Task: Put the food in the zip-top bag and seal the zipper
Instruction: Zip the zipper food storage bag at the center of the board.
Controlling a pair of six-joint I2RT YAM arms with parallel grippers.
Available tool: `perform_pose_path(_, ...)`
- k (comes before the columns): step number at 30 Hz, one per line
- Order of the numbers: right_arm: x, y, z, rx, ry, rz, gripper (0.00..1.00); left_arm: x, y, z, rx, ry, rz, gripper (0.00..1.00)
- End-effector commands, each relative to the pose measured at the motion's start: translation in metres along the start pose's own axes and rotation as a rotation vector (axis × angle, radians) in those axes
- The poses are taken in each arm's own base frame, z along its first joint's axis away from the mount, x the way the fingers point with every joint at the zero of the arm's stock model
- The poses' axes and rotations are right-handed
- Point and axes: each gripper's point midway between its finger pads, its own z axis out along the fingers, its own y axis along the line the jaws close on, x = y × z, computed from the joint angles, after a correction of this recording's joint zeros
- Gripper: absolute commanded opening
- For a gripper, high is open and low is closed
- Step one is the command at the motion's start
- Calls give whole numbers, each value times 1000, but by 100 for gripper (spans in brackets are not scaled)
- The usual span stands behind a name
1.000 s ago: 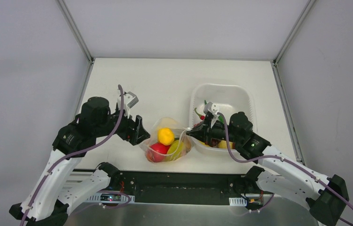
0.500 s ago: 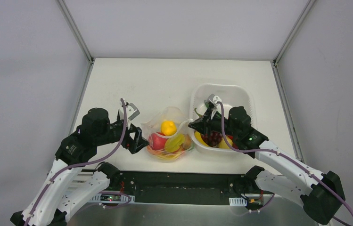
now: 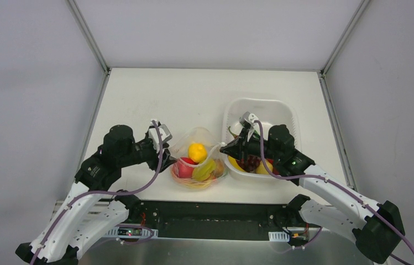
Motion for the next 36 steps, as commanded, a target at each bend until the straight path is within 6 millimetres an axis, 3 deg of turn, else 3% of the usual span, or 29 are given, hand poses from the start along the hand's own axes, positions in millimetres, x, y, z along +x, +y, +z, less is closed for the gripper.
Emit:
perform_pose_path(1,-24,10,-1,-40,-55,-54,0,-14,-16,7,135,-57,107,53)
perform_pose_path(6,-26,7,-3,-15,-66,-56,0,-5,-7,3,69,-30,112,20)
perform_pose_path(8,-27,5,-4,-2,-72,-57,0,-2,-2,-1,30,-29,119,2)
perform_pose_path(9,-27,4,-5,5,-76,-58,0,1,0,-2,15,-23,120,0)
perform_pose_path(17,-31,3,-14,36,-117,-54,0,29,22,-15,-139,95,96,0)
perform_pose_path(22,-19,3,-20,26,-108,-59,0,35,31,-24,-205,110,105,0)
perform_pose_path(27,-9,22,-21,-90,-69,-69,0,25,40,-32,-265,78,127,0)
perform_pose_path(36,-18,40,-21,-190,-54,-92,0,-11,21,-40,-188,-58,124,0)
